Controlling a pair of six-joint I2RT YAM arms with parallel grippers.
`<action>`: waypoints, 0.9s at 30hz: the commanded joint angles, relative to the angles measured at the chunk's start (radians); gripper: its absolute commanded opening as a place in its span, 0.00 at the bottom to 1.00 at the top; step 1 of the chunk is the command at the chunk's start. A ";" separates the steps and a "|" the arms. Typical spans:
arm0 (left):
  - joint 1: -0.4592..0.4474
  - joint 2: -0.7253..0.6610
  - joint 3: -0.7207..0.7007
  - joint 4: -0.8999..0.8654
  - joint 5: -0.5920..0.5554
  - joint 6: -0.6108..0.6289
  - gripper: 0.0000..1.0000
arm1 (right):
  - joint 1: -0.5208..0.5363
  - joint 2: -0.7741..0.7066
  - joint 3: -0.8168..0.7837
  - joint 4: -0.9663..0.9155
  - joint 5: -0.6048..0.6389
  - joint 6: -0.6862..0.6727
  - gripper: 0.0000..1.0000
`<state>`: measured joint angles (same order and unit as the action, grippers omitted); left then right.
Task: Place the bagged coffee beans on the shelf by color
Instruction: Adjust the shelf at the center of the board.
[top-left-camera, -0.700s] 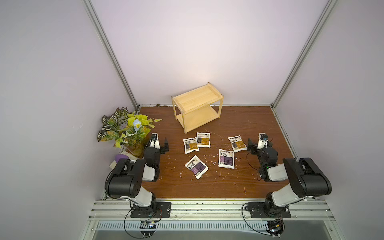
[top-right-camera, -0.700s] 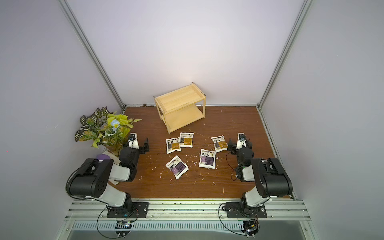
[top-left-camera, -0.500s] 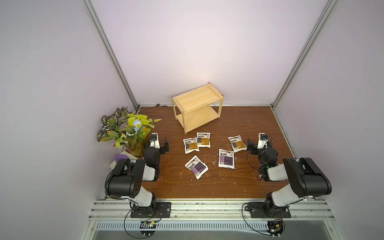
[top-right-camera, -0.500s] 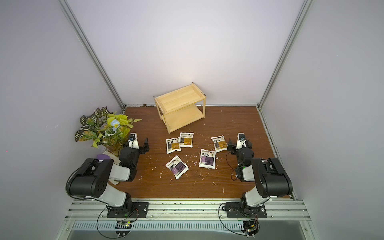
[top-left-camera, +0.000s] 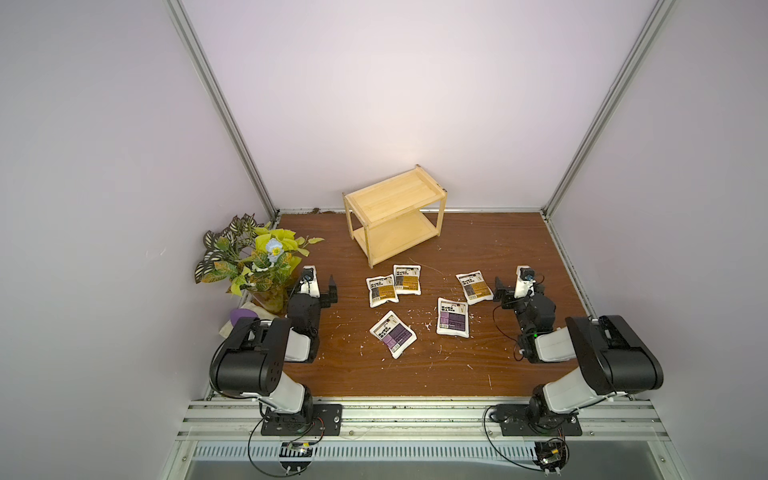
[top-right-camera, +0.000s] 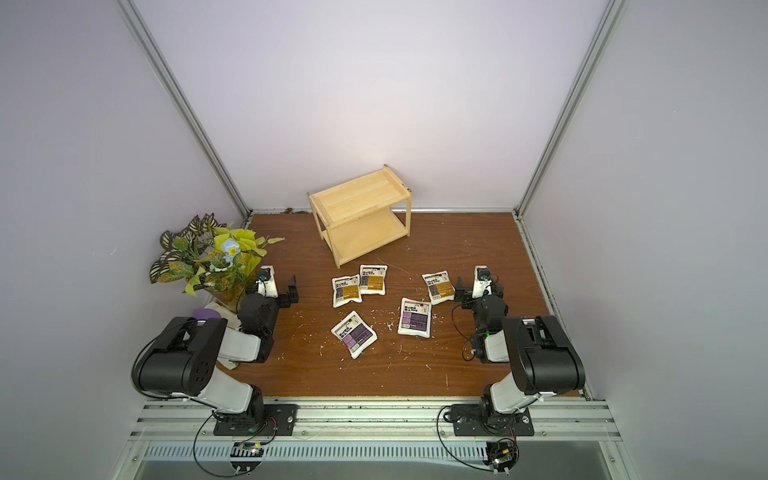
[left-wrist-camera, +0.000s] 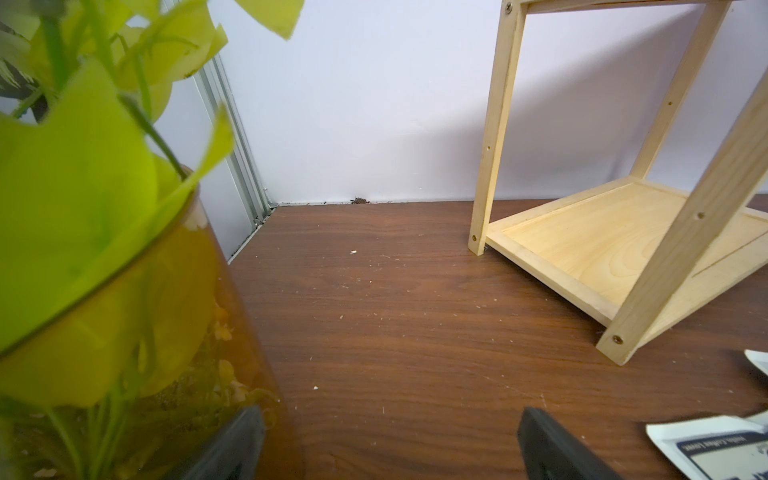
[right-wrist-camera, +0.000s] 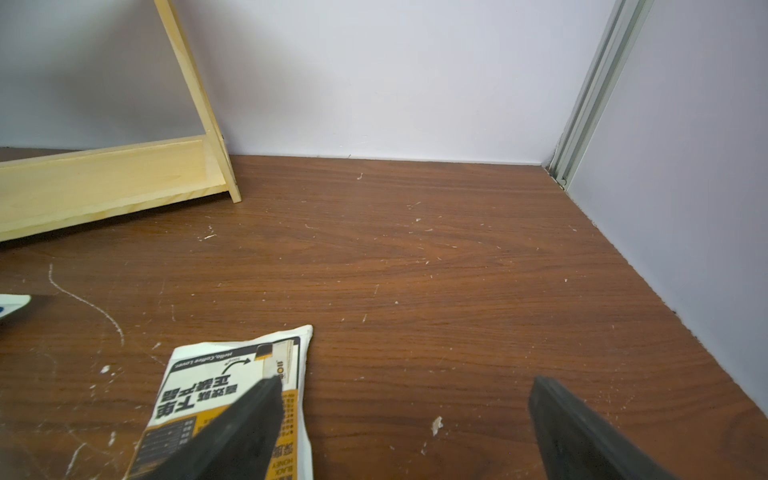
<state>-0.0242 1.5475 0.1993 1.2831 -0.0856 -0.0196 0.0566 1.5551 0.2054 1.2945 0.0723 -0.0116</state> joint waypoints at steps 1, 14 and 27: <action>0.013 -0.001 0.007 0.022 0.009 -0.003 0.99 | -0.002 -0.007 0.008 0.041 -0.006 -0.013 0.99; 0.014 0.001 0.007 0.027 0.007 -0.003 0.99 | -0.002 -0.004 0.014 0.031 0.012 -0.001 1.00; -0.087 -0.198 0.094 -0.254 -0.113 0.074 1.00 | -0.003 -0.255 0.272 -0.649 0.165 0.301 0.99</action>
<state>-0.0586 1.3994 0.2665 1.1168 -0.1135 0.0074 0.0566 1.3445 0.4049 0.8845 0.1612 0.1032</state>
